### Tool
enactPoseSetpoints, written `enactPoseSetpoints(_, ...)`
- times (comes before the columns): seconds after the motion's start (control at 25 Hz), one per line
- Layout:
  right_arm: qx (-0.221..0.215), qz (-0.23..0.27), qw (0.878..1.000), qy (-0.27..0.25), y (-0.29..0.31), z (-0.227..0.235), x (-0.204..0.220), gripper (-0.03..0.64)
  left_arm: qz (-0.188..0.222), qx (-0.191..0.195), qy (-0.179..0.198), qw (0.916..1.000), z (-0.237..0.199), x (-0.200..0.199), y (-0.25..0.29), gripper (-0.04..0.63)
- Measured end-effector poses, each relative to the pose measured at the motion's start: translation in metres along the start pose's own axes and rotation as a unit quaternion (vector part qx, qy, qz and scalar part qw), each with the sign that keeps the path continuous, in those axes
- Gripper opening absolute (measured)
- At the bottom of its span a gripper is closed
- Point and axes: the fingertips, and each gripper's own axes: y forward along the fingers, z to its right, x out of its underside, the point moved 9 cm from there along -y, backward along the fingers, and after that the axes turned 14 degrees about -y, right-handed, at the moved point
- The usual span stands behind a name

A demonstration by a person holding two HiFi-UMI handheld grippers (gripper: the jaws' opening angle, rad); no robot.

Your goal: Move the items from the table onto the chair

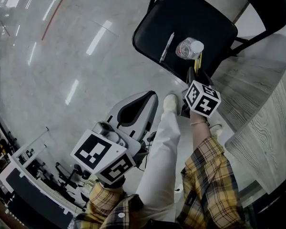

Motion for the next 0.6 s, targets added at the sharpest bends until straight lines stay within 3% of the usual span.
enactPoseSetpoints(0.28, -0.074, 0.040, 0.996, 0.008, -0.081, -0.053, -0.022, 0.130, 0.027, 0.015, 0.030, 0.9991, 0.038, -0.016, -0.015, 0.003)
enactPoseSetpoints(0.6, -0.157, 0.146, 0.976, 0.028, -0.218, -0.062, -0.105, 0.130, 0.051, 0.054, 0.086, 0.9935, 0.115, -0.047, -0.028, 0.003)
